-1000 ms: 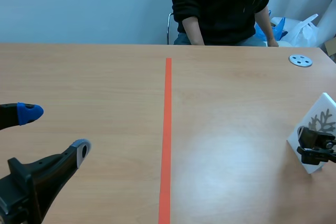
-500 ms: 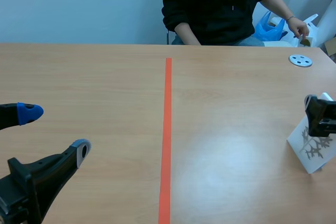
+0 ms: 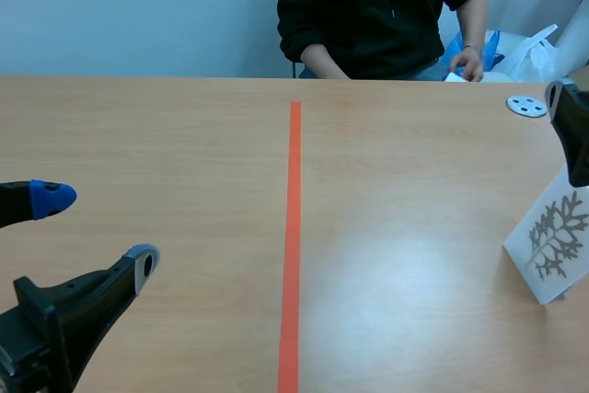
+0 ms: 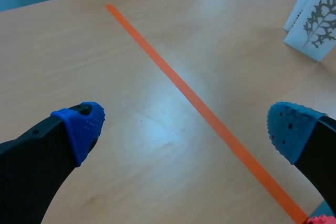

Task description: Sort the leaf by its shape. The table is split by an orange tape line. A compound leaf with several leaflets goes to the left side, a simple leaf with one blade goes to the right side. Return to the home posture when a red brick is placed on the table.

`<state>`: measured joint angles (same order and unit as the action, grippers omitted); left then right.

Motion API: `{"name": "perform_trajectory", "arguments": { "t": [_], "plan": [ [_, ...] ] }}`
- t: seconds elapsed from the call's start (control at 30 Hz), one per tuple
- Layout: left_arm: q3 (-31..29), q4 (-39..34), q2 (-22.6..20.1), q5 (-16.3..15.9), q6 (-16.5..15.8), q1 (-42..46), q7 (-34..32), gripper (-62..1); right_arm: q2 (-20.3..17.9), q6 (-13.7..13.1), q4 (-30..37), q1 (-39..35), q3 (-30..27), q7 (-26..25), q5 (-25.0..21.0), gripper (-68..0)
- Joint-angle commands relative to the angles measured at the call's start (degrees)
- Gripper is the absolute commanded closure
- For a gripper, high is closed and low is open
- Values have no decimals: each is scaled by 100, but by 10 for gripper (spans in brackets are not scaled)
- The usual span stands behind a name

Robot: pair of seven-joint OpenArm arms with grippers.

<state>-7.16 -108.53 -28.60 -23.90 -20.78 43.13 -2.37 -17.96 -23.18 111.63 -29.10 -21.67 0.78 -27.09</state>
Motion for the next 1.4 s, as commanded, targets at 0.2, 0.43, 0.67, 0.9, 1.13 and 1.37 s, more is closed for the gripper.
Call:
{"name": "perform_trajectory", "arguments": {
  "t": [0.2,0.43,0.67,0.9,1.13,1.37],
  "plan": [
    [7,-103,15,-52,9,-15,-79,-623,-92,-868,610,-743,0,122,-212,-679],
    [7,-103,13,-52,9,-15,-79,-623,-177,-1458,544,-697,0,-345,-415,-679],
    [7,-103,13,-52,7,-15,-79,-623,-302,-1438,315,-612,348,-50,-527,-679],
    [7,-103,15,-52,7,-15,-79,-623,-297,-1425,315,-649,1462,-160,350,-679],
    [7,-103,13,-52,7,-13,-76,-623,-55,-1290,337,-1008,1716,-291,540,-679],
    [7,-103,13,-52,7,-13,-76,-623,160,-723,369,-1552,1718,-328,557,-679]
  ]
}}
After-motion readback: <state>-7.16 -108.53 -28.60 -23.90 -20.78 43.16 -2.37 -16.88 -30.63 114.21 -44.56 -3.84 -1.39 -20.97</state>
